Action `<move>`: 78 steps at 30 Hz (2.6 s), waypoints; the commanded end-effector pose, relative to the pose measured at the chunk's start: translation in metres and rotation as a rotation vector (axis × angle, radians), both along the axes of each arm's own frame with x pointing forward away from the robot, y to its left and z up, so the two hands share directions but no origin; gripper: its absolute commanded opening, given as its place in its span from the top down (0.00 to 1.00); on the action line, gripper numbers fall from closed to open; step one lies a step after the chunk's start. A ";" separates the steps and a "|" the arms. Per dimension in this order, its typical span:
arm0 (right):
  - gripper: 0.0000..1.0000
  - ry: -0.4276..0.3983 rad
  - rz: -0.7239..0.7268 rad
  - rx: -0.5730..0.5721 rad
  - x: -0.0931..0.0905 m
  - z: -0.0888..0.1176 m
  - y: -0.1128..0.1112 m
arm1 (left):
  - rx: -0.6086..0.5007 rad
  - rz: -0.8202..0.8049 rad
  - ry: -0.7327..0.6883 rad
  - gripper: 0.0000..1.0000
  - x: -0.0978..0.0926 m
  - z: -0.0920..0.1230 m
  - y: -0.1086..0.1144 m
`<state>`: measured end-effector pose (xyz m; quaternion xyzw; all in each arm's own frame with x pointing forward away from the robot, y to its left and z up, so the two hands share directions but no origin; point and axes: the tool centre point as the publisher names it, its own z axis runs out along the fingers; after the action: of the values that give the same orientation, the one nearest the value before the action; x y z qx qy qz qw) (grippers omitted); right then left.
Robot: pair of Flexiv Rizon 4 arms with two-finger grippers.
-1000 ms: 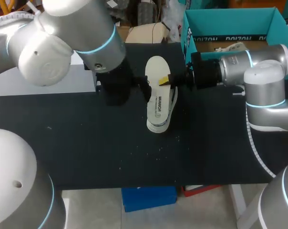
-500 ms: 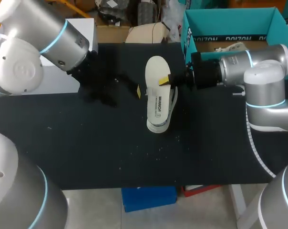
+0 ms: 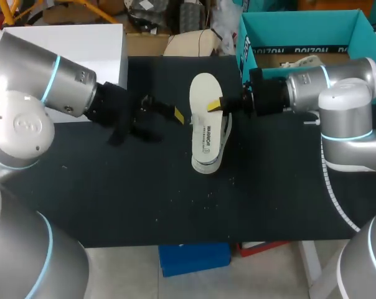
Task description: Take the shoe out of the shoebox, open the shoe tongue, remove and reinsert the insole, then place the shoe into the shoebox
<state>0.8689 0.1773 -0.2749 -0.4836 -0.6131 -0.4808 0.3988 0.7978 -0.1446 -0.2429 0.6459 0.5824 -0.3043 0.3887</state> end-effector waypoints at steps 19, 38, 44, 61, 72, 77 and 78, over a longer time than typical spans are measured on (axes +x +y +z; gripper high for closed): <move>1.00 0.000 -0.001 -0.001 0.000 0.000 0.001 | -0.913 0.046 -0.064 0.08 0.027 -0.022 -0.043; 1.00 0.000 -0.001 -0.001 0.000 0.000 0.001 | -0.707 0.026 -0.159 0.37 0.043 -0.017 -0.061; 1.00 0.000 -0.001 -0.001 0.000 0.000 0.001 | -0.697 0.001 -0.157 0.62 0.042 -0.019 -0.070; 1.00 0.000 -0.001 -0.001 0.000 0.000 0.001 | -0.610 -0.056 -0.190 0.64 0.057 -0.023 -0.083; 1.00 0.000 -0.001 -0.001 0.000 0.000 0.001 | -0.577 -0.090 -0.209 1.00 0.064 -0.028 -0.088; 0.65 0.001 -0.008 0.010 0.000 0.001 -0.001 | -0.584 -0.081 -0.201 1.00 0.063 -0.031 -0.085; 0.00 0.000 -0.026 0.022 0.000 0.002 -0.004 | -0.583 -0.078 -0.198 1.00 0.061 -0.031 -0.083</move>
<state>0.8713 0.1768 -0.2735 -0.4855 -0.6090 -0.4830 0.4001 0.8620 -0.2312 -0.2723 0.5563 0.4032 -0.4114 0.5989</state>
